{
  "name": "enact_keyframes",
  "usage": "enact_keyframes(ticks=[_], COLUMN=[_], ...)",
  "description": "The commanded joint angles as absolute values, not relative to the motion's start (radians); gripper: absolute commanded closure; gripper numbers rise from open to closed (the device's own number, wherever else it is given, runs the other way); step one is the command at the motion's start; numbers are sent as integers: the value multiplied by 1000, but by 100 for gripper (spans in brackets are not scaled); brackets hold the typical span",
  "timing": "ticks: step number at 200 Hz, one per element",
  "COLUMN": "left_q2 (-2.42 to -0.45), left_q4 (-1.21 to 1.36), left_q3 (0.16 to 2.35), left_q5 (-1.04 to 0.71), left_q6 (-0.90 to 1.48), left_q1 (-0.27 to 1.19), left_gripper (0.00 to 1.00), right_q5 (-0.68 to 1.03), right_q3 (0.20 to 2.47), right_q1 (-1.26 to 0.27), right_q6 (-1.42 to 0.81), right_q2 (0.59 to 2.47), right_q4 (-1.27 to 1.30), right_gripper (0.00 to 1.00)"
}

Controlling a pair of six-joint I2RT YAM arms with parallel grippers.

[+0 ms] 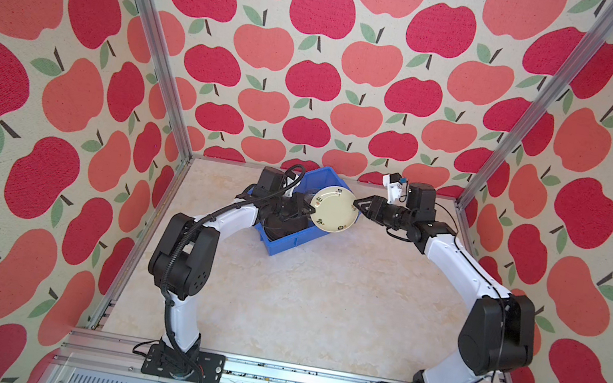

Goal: Place the plates into the plastic bin on the countertop
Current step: 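Lift the cream plate toward the bin while the right gripper grips its rim, then carry the cream plate into the bin with the right gripper while the left withdraws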

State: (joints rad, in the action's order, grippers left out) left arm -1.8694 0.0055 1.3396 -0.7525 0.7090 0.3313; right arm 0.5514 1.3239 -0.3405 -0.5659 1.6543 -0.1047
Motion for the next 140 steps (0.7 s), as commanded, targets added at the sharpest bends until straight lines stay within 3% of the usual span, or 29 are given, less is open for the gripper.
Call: enact_keyframes(ticks=[1,50,73,82,103,125,140], left_q2=[-1832,-1841,-1839,-1835,-1818,-1785,-1736], left_q4=[37,75,66,55,53,26,20], left_q3=[1340,1343,1338,1334,1305,1273,1233], left_q5=[-795,-813,-815,-815,-798,-756,-717], left_q6=[696,714,706,702,701,697,682], left_q1=[318,303,289,283,268,241,214], left_gripper=[100,100,100,100,100,47,26], right_q5=[555,556,559,555,555,586,626], right_q3=[1368,1491,1545,1561,1614,1703,1791], right_q1=[-349,-394,-406,-409,-420,-431,-437], right_q6=[-548,-545,-564,-573,-577,-571,-559], right_q2=[1698,1826,1876,1890,1931,2007,2076], right_q4=[-144,-179,-183,-181,-188,-216,-250], right_gripper=[54,56,82,99,100,100,100])
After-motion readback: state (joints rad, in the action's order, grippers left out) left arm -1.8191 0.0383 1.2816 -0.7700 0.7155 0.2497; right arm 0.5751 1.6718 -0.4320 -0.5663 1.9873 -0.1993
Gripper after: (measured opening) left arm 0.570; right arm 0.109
